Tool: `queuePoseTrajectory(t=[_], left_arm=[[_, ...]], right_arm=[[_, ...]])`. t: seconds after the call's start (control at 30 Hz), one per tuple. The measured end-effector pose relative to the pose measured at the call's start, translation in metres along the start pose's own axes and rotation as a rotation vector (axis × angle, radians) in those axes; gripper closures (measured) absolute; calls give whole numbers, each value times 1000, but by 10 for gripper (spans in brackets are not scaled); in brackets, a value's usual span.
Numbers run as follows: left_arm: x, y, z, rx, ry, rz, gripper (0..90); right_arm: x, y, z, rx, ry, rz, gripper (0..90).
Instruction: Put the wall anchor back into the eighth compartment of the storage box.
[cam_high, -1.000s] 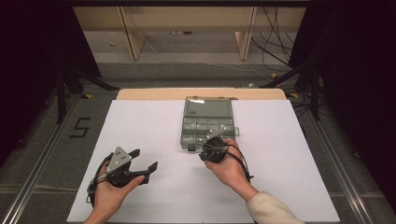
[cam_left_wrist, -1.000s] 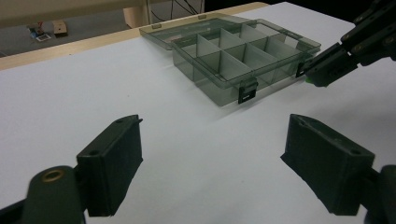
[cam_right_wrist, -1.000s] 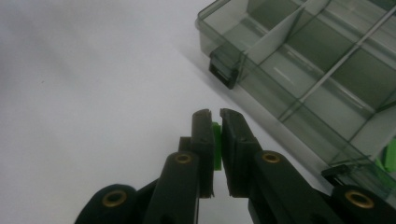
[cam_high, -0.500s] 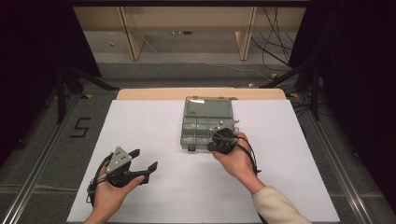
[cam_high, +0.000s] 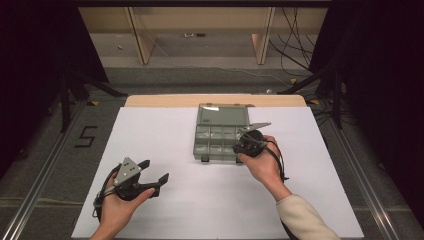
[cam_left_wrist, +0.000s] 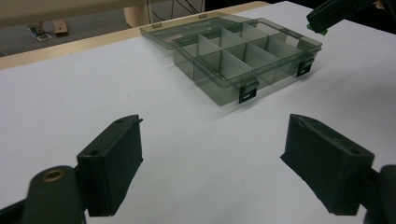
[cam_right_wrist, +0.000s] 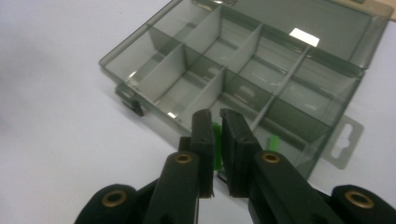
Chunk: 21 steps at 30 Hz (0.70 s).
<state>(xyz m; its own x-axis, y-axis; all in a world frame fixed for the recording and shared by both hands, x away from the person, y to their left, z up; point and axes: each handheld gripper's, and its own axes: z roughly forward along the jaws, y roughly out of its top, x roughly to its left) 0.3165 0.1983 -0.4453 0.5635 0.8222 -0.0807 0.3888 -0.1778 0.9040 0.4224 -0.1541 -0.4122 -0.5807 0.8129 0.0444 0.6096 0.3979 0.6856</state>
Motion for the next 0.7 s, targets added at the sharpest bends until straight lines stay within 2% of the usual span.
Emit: queuePoseTrajectory(t=[0.17, 0.27, 0.37, 0.43, 0.47, 0.53, 0.67, 0.7], left_arm=[[0, 0, 0, 4, 4, 2, 186], [0, 0, 0, 0, 2, -2, 186], [0, 0, 0, 1, 1, 0, 186], [0, 0, 0, 1, 2, -1, 186], [0, 0, 0, 1, 1, 2, 186], [0, 0, 0, 3, 3, 2, 186], [0, 0, 0, 5, 3, 4, 186], [0, 0, 0, 3, 3, 3, 186]], right_arm=[[-7, -1, -1, -8, -23, 27, 845], [-12, -1, -2, 2, -14, 10, 845], [-15, -2, -1, 0, -24, 21, 845], [-15, -2, -1, 7, -29, 47, 845], [-18, -2, 0, -8, -35, 29, 845], [-20, -3, 0, -16, -45, 24, 845], [-21, -4, 0, -4, -51, 64, 845], [-22, -5, 1, -7, -53, 60, 845]])
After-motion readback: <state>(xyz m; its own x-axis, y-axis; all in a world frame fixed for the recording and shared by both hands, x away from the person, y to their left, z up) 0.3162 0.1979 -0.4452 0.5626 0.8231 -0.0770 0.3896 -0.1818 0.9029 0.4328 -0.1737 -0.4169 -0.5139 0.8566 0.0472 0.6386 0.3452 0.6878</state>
